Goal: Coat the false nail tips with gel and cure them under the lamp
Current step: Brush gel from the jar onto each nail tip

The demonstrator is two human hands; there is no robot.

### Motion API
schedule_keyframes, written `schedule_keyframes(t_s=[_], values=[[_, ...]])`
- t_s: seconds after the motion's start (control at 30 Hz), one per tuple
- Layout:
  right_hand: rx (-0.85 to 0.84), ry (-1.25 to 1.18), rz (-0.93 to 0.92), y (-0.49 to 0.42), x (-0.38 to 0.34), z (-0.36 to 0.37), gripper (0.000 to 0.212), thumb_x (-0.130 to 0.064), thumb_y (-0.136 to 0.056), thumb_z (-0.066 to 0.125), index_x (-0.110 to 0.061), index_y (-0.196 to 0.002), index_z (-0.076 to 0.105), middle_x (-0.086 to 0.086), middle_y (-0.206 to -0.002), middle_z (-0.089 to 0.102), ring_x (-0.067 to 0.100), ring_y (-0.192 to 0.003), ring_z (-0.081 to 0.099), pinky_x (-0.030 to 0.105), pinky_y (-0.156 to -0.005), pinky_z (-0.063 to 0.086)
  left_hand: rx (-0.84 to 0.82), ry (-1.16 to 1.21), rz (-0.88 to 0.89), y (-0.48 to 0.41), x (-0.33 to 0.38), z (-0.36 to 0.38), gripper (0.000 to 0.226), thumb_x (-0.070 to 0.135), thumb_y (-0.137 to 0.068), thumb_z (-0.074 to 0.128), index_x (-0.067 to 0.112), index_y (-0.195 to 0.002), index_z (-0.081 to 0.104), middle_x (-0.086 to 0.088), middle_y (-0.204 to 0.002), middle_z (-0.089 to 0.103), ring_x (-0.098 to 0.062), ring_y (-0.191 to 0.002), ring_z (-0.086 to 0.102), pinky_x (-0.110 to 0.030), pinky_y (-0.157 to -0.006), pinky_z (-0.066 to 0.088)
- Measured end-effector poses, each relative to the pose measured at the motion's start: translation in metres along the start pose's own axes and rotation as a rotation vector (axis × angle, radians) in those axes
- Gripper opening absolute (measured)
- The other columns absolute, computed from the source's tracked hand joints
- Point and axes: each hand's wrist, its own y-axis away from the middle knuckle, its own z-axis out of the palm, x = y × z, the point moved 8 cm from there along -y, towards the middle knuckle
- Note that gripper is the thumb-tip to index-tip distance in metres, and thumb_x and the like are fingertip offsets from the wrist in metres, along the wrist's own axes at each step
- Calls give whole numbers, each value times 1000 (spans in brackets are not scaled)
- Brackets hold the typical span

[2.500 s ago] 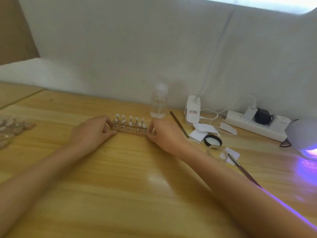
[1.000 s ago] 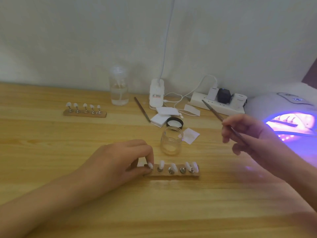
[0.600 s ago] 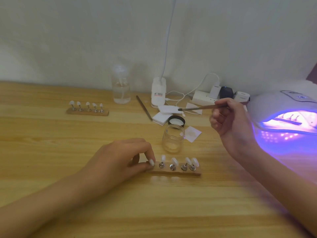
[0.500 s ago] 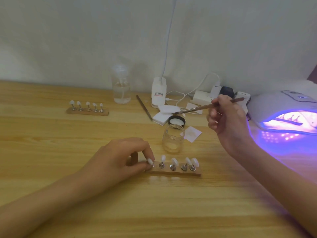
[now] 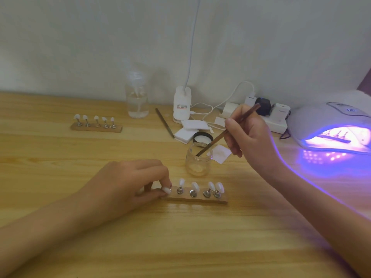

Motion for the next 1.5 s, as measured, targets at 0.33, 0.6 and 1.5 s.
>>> schedule_keyframes(t_s=[0.33,0.6,1.5], values=[[-31,-15,59,5,11,13,25,-20,-102,53,-26,-78,48,-2,-50,54,13,-39,45,17,-42,36,34,649,-415,-10,-37,6,17,18,-84,74,28,-77,62,8,-91,77,-13,-47,55,-17,-53,46],[127,-170,114,7,19,-5,24,-27,-100,54,-23,-78,46,-1,-52,51,14,-41,40,21,-38,32,121,734,-485,-42,-41,-1,9,28,-82,76,32,-81,68,15,-92,73,-8,-47,48,-13,-47,41],[233,-520,260,20,58,-10,21,-19,-101,53,-20,-80,47,0,-54,56,13,-43,51,19,-41,40,293,620,-366,-52,-44,20,10,10,-84,75,15,-79,68,30,-50,53,-2,-39,34,-8,-42,28]])
